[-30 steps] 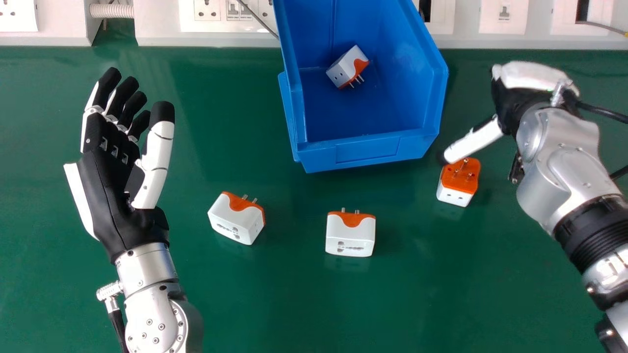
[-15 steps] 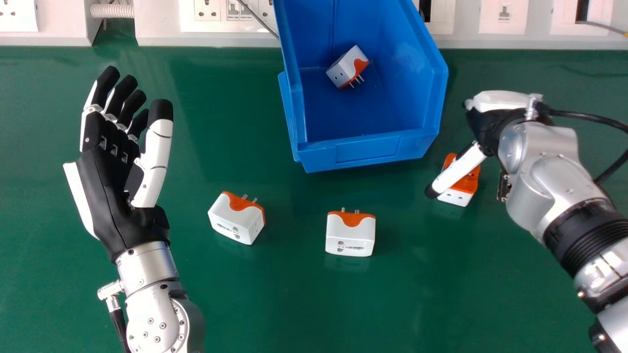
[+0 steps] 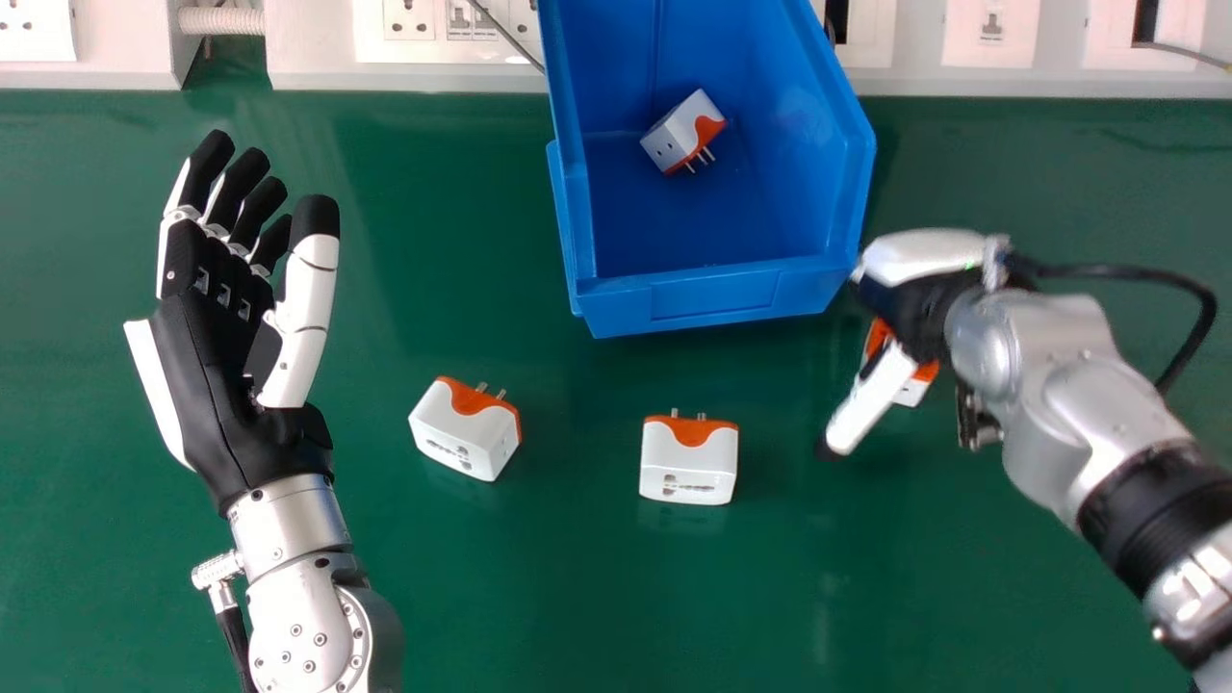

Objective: Pick all objects and put in blue box

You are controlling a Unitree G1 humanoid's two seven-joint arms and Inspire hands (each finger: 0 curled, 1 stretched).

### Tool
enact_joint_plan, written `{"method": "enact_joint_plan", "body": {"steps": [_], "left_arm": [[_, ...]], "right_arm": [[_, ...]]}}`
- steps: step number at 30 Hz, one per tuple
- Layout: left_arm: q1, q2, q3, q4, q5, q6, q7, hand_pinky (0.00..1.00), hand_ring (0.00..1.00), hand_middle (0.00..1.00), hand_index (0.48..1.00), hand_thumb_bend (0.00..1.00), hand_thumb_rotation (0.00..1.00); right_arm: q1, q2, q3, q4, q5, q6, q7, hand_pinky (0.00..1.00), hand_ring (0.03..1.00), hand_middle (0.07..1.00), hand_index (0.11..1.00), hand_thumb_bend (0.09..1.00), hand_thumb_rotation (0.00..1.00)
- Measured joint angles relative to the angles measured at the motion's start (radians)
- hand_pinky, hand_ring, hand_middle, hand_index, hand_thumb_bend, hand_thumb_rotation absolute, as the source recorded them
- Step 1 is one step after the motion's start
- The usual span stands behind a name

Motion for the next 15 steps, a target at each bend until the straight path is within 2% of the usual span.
{"method": "enact_joint_plan", "body": {"steps": [5,15], "left_arm": [[-0.001,0.000,0.000,0.001,0.000,-0.001,0.000,0.79,0.80,0.81,0.815,0.70,0.40],[-0.010,0.000,0.001,0.024,-0.001,-0.004,-0.002,0.79,0.80,0.81,0.815,0.70,0.40]], "right_arm": [[-0.012,-0.010,0.034,0.071,-0.046,-0.071,-0.053,1.00,1.000,1.000,1.000,1.000,0.34],[-0.028,-0.002,0.038,0.133,-0.076,-0.079,-0.067,1.00,1.000,1.000,1.000,1.000,0.30]]}}
